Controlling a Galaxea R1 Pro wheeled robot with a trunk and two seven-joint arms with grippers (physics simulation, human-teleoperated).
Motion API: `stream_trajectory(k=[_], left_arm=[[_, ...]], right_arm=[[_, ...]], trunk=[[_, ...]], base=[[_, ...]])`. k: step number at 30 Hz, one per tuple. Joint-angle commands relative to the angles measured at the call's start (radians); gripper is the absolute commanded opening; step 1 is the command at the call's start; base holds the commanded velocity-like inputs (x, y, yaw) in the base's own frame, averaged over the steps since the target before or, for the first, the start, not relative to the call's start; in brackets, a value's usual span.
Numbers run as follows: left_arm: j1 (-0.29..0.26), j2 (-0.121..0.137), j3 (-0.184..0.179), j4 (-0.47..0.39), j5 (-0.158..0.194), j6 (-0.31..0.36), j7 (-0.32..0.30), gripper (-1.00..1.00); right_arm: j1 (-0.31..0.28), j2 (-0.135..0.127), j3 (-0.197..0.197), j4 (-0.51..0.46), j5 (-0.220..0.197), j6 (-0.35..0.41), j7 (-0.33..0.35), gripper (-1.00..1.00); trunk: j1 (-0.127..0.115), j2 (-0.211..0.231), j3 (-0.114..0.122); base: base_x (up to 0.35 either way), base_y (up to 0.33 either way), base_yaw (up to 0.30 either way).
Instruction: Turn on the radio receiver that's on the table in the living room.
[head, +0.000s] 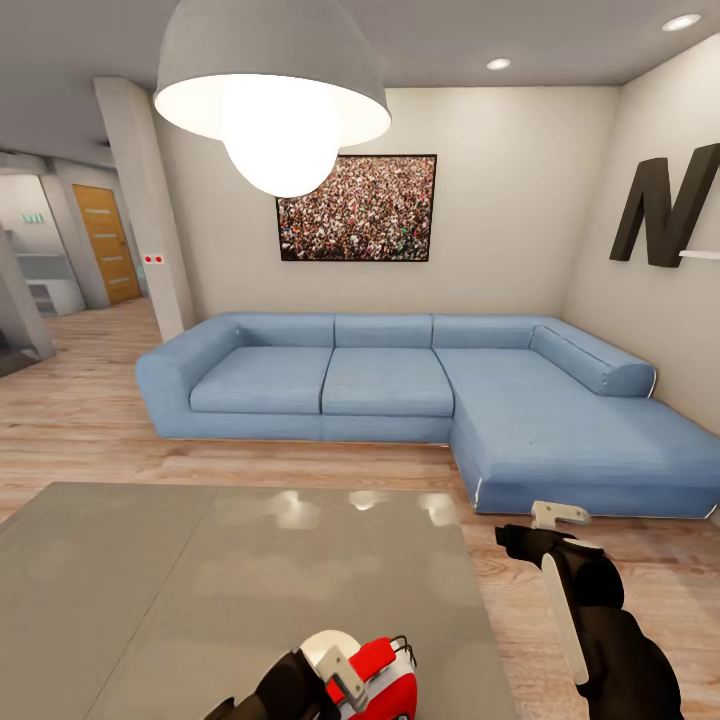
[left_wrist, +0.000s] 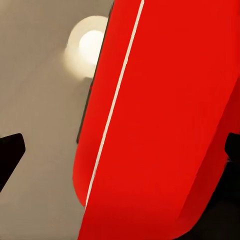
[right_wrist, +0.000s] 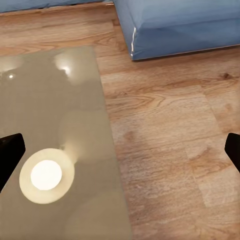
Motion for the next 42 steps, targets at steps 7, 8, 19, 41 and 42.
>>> stream_trajectory(k=[7,8,19,41,42], left_arm=[[0.000,-0.006,0.001,0.015,0.000,-0.002,0.000,1.00],[0.000,-0.006,0.001,0.015,0.000,-0.003,0.000,1.00],[0.000,-0.006,0.002,0.013,-0.002,-0.003,0.000,-1.00],[0.000,-0.005,0.003,0.010,-0.002,-0.003,0.001,-1.00],[0.000,-0.005,0.003,0.010,-0.002,-0.003,0.001,-1.00]], right_arm=[[0.000,-0.001,0.000,0.000,0.000,0.000,0.000,1.00],[0.000,-0.001,0.000,0.000,0.000,0.000,0.000,1.00],[0.000,-0.001,0.000,0.000,0.000,0.000,0.000,1.00],[0.000,-0.001,0.000,0.000,0.000,0.000,0.000,1.00],[0.000,-0.001,0.000,0.000,0.000,0.000,0.000,1.00]], trunk=[[0.000,0.000,0.000],[0.000,0.000,0.000],[0.000,0.000,0.000],[0.000,0.000,0.000],[0.000,0.000,0.000]], base=[[0.000,0.000,0.000],[0.000,0.000,0.000],[0.000,0.000,0.000],[0.000,0.000,0.000],[0.000,0.000,0.000]])
